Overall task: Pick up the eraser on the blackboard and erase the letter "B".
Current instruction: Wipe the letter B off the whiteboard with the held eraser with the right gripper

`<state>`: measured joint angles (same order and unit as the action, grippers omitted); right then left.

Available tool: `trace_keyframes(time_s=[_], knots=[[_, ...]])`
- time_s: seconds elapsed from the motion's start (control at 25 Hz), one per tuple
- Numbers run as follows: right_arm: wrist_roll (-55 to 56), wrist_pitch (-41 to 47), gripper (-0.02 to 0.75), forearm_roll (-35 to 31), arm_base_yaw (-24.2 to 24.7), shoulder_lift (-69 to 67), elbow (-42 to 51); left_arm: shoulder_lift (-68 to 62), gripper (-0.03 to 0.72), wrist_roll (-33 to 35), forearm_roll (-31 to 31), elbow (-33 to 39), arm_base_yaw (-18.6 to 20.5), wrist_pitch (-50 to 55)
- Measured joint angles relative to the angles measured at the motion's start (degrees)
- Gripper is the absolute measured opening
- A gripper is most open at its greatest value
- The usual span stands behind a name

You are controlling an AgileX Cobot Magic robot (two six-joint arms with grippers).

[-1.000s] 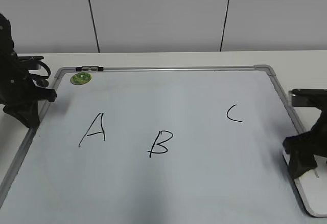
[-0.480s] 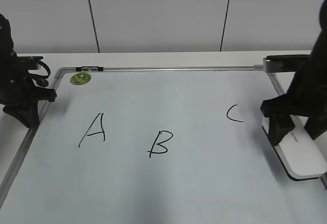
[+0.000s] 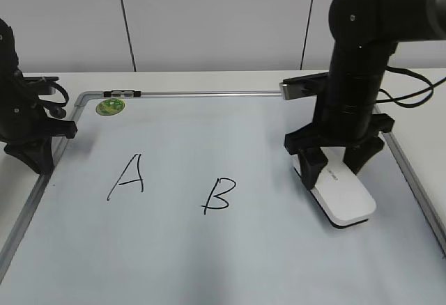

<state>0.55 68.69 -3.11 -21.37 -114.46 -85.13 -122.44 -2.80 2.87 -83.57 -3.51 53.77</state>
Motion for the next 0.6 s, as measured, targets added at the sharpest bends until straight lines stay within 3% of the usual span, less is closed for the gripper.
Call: trace_keyframes(time_s=[0.32, 0.6], knots=[[0.0, 0.29, 0.531, 0.0, -4.13, -7.72, -11.52, 0.0, 0.024, 0.0, 0.0, 0.0, 0.0, 0.0], [0.0, 0.52, 0.531, -1.36, -6.52, -10.78, -16.27, 0.0, 0.024, 0.0, 0.0, 0.0, 0.0, 0.0]])
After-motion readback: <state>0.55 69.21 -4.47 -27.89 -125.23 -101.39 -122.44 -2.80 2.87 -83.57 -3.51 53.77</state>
